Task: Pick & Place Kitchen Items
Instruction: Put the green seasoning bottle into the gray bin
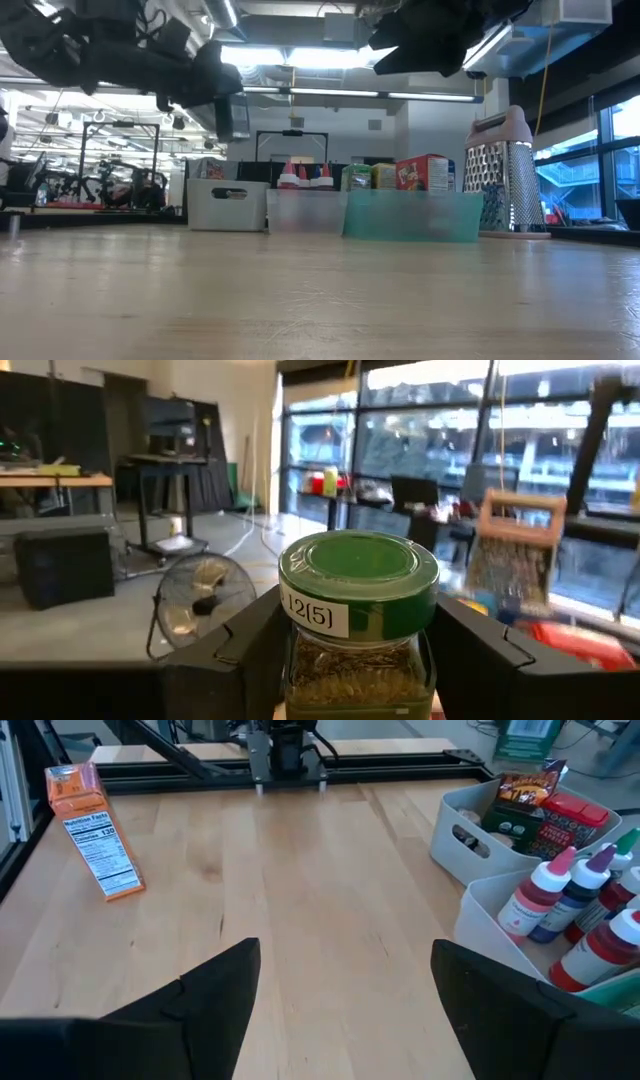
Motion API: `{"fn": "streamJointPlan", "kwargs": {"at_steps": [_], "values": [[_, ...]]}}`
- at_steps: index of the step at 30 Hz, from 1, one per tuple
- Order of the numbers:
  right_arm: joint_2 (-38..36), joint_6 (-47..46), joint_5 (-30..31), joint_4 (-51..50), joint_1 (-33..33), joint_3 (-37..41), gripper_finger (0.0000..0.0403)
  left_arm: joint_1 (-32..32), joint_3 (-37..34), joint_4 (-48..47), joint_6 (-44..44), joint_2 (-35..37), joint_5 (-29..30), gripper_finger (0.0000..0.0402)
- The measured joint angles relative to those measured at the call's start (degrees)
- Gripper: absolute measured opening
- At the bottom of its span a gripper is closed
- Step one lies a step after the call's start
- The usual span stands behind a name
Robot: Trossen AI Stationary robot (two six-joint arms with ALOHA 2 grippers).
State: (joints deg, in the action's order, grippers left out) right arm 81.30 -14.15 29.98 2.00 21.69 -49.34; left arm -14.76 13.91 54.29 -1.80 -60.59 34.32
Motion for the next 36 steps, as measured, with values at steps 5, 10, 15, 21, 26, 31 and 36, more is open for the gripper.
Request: {"fn": "streamJointPlan", "kwargs": {"at_steps": [5, 10, 15, 21, 26, 31, 36], "values": [[0.0, 0.0, 0.0, 0.0, -0.3, 0.0, 0.0298, -2.2, 0.2, 9.1, -0.9, -7.8, 0.4, 0.0195], [0.0, 0.2, 0.0, 0.0, -0.4, 0.0, 0.0298, -3.3, 2.5, 12.1, -3.3, -16.4, 1.4, 0.0195], [0.0, 0.2, 0.0, -0.1, -0.3, 0.0, 0.0298, -3.4, 6.4, 15.1, -1.7, -23.3, 5.0, 0.0195], [0.0, 0.2, 0.0, -1.4, -0.3, 0.0, 0.0298, -4.7, 9.7, 14.8, -1.5, -27.1, 10.8, 0.0195], [0.0, 0.6, 0.0, -1.8, -0.3, 0.0, 0.0298, -8.3, 9.8, 14.6, -5.8, -29.6, 8.3, 0.0195], [0.0, 1.1, 0.0, -1.8, -0.3, 0.0, 0.0298, -10.6, 9.8, 16.3, -7.9, -32.6, 3.0, 0.0195], [0.0, 1.1, 0.0, -1.8, -0.4, 0.0, 0.0298, -11.5, 10.3, 18.2, -6.2, -35.2, -1.1, 0.0195]]}}
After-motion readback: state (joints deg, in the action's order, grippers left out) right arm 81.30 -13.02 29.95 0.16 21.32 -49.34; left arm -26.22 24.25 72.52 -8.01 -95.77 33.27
